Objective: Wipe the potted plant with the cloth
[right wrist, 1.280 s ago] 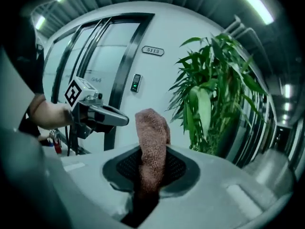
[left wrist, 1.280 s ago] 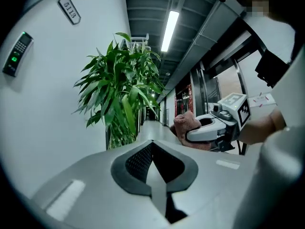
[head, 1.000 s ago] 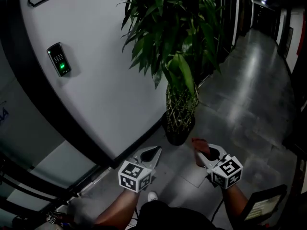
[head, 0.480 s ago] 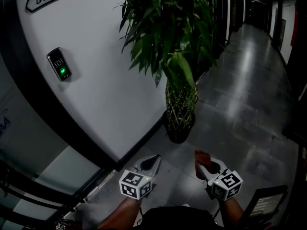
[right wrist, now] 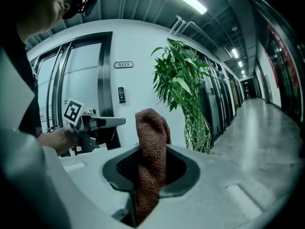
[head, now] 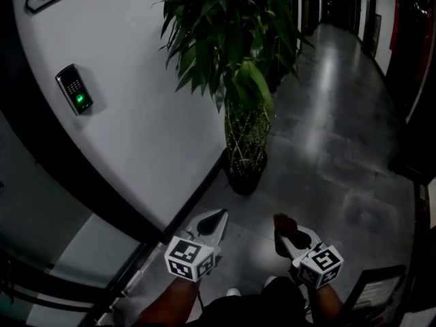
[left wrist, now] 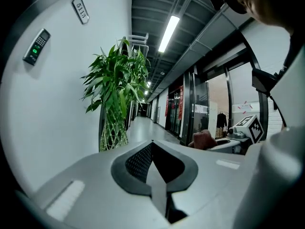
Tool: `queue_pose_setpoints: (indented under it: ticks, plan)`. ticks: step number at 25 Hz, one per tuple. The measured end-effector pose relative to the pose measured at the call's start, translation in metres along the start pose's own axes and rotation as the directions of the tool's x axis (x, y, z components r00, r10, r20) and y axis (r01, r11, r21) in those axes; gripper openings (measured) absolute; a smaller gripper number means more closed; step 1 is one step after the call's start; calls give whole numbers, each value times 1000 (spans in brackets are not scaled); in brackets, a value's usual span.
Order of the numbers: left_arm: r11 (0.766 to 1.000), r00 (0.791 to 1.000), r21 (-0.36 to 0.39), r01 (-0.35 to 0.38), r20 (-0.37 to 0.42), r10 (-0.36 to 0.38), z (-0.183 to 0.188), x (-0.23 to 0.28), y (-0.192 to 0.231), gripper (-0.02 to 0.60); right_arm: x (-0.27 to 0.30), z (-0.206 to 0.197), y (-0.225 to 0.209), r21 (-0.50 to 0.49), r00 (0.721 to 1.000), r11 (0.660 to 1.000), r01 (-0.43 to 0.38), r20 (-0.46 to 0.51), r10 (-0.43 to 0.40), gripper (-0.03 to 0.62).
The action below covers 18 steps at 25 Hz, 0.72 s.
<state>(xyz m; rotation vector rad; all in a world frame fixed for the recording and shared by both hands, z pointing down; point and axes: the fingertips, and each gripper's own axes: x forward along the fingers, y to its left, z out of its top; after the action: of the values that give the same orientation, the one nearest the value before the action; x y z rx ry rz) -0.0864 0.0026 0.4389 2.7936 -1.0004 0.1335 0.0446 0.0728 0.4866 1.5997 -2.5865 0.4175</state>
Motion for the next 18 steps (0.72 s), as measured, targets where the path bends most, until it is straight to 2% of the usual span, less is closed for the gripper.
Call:
queue_pose_setpoints:
  ticks: [8,18]
  plan:
    - [1000,999,-15,-27,23,28,0,-14,3,18,-12,-5,5,-39,999,999,28,-29,-29,60]
    - [1000,1000,-12,8,16,-8,-5,-19,-4,18,-22,0,18,-57,999,997,54,-6,-54,58]
